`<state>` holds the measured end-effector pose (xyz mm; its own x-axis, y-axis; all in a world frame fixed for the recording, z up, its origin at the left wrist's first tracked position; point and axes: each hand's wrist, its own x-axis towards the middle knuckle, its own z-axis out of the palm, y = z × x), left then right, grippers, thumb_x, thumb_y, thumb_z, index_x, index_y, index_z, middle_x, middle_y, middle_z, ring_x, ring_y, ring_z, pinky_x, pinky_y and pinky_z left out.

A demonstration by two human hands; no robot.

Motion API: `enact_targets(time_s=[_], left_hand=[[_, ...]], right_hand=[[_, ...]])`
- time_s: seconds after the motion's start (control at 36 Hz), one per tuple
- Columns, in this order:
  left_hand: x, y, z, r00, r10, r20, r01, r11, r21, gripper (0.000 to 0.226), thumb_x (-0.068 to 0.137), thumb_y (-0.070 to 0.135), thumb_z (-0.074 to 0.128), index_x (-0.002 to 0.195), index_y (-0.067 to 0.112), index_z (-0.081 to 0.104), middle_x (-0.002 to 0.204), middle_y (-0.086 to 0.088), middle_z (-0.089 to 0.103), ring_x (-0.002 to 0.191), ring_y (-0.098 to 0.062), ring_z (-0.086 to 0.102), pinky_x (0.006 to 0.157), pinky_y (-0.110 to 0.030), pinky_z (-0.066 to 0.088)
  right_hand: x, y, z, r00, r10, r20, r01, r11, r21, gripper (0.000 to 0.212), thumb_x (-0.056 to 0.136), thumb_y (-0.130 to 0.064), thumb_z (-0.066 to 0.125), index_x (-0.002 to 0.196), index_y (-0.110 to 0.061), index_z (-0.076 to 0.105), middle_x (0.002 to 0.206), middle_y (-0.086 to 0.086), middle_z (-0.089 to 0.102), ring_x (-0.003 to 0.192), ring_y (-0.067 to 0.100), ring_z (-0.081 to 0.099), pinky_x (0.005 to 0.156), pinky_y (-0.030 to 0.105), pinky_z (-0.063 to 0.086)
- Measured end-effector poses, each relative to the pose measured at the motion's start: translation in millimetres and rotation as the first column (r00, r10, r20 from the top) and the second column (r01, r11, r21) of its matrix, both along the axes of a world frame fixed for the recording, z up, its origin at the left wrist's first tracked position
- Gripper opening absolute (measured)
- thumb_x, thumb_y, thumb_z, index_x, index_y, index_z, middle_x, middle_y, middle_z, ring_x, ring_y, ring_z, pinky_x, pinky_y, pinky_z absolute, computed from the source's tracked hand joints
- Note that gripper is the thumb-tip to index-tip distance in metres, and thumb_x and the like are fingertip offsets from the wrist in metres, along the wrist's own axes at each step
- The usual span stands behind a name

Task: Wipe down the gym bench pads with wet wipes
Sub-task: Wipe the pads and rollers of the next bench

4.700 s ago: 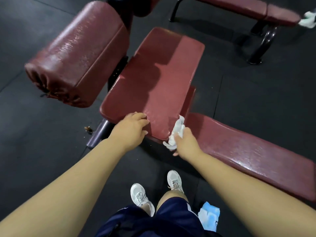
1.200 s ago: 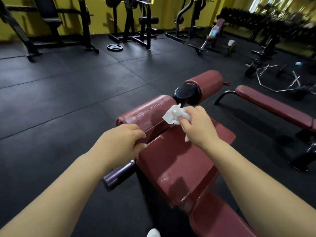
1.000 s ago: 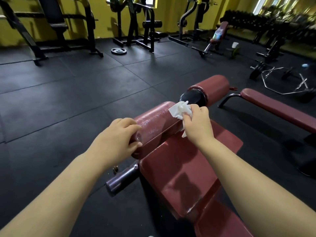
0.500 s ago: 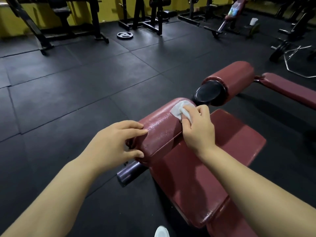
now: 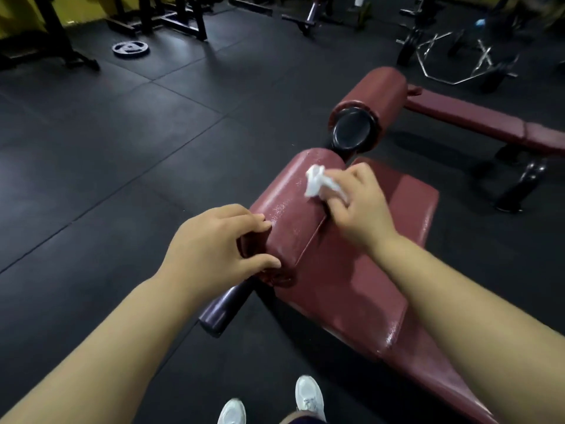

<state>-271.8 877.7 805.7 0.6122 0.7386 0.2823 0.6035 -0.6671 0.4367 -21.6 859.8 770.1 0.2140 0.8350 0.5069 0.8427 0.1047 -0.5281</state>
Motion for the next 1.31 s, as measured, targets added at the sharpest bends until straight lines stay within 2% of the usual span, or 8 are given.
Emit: enact_targets(time_s=[0.14, 0.22, 0.33, 0.44, 0.75, 0.94, 1.11, 1.31], left_hand=[[-3, 3, -5, 0.999, -0.048, 0.014, 0.047, 0.997, 0.062, 0.054, 0.069, 0.068, 0.053, 0.100, 0.028, 0.070, 0.092, 0.016, 0.065, 0.085, -0.009, 0.065, 0.063, -0.015, 0.043], [-8, 9, -7, 0.999, -0.052, -0.009, 0.053, 0.998, 0.044, 0.057, 0.071, 0.069, 0.048, 0.103, 0.027, 0.068, 0.090, 0.014, 0.064, 0.080, -0.011, 0.063, 0.064, -0.023, 0.045], [-23, 24, -16, 0.999, -0.030, 0.012, 0.032, 0.977, -0.211, 0.044, 0.078, 0.059, 0.063, 0.111, 0.030, 0.064, 0.103, 0.015, 0.065, 0.095, -0.010, 0.063, 0.083, -0.036, 0.053], [-30, 29, -25, 0.999, -0.040, 0.005, 0.040, 0.939, -0.341, 0.028, 0.084, 0.042, 0.063, 0.110, 0.033, 0.061, 0.103, 0.016, 0.067, 0.098, -0.005, 0.062, 0.086, -0.032, 0.052], [-27, 29, -20, 0.990, -0.106, -0.093, 0.066, 0.931, -0.359, 0.033, 0.092, 0.043, 0.052, 0.125, 0.039, 0.048, 0.117, 0.011, 0.063, 0.103, -0.010, 0.059, 0.089, -0.033, 0.048], [-20, 25, -14, 0.969, -0.202, -0.144, 0.172, 0.965, -0.199, 0.064, 0.080, 0.052, 0.061, 0.134, 0.021, 0.046, 0.138, 0.014, 0.040, 0.128, -0.009, 0.036, 0.104, -0.020, 0.031], [-7, 18, -12, 0.951, -0.217, -0.220, 0.193, 0.973, -0.127, 0.094, 0.064, 0.061, 0.073, 0.143, 0.035, 0.029, 0.139, 0.017, 0.031, 0.124, -0.012, 0.036, 0.094, -0.023, 0.037], [-7, 24, -17, 0.969, -0.198, -0.148, 0.158, 0.957, -0.242, 0.082, 0.073, 0.060, 0.066, 0.143, 0.037, 0.031, 0.135, 0.019, 0.040, 0.122, -0.005, 0.041, 0.094, -0.018, 0.034]], right_hand=[[11, 21, 9, 0.943, -0.293, -0.159, 0.275, 0.953, -0.124, 0.008, 0.089, -0.022, 0.054, 0.087, -0.022, 0.061, 0.093, 0.011, 0.049, 0.069, 0.001, 0.044, 0.056, 0.013, 0.043], [-17, 5, 3, 0.958, -0.265, -0.108, 0.258, 0.963, -0.081, 0.010, 0.091, -0.025, 0.056, 0.090, -0.018, 0.064, 0.091, 0.011, 0.050, 0.080, -0.011, 0.041, 0.066, 0.003, 0.034], [-67, -40, -4, 0.996, -0.034, -0.086, 0.031, 0.999, -0.034, 0.017, 0.088, -0.024, 0.057, 0.101, -0.022, 0.067, 0.090, -0.004, 0.042, 0.078, 0.000, 0.045, 0.075, 0.022, 0.043], [-94, -67, -6, 0.947, 0.297, 0.121, -0.294, 0.955, -0.047, 0.028, 0.086, -0.020, 0.053, 0.113, -0.024, 0.060, 0.090, -0.004, 0.038, 0.070, 0.014, 0.045, 0.059, 0.027, 0.044], [-7, 13, 3, 0.932, -0.356, -0.064, 0.348, 0.931, -0.115, 0.020, 0.093, -0.023, 0.049, 0.103, -0.011, 0.062, 0.096, 0.008, 0.044, 0.086, 0.021, 0.047, 0.083, 0.034, 0.041], [-51, -30, -18, 0.985, -0.160, -0.065, 0.152, 0.981, -0.118, 0.022, 0.092, -0.033, 0.047, 0.093, -0.017, 0.063, 0.088, 0.010, 0.053, 0.079, 0.000, 0.040, 0.073, 0.017, 0.035], [-76, -76, -37, 0.987, 0.159, 0.035, -0.158, 0.987, -0.034, 0.034, 0.080, -0.017, 0.051, 0.113, -0.021, 0.057, 0.091, 0.006, 0.045, 0.080, 0.012, 0.046, 0.066, 0.031, 0.047], [-23, -5, -7, 0.983, -0.184, -0.027, 0.184, 0.983, 0.006, 0.026, 0.086, -0.025, 0.051, 0.101, -0.011, 0.066, 0.088, 0.008, 0.047, 0.079, 0.011, 0.040, 0.075, 0.022, 0.035]])
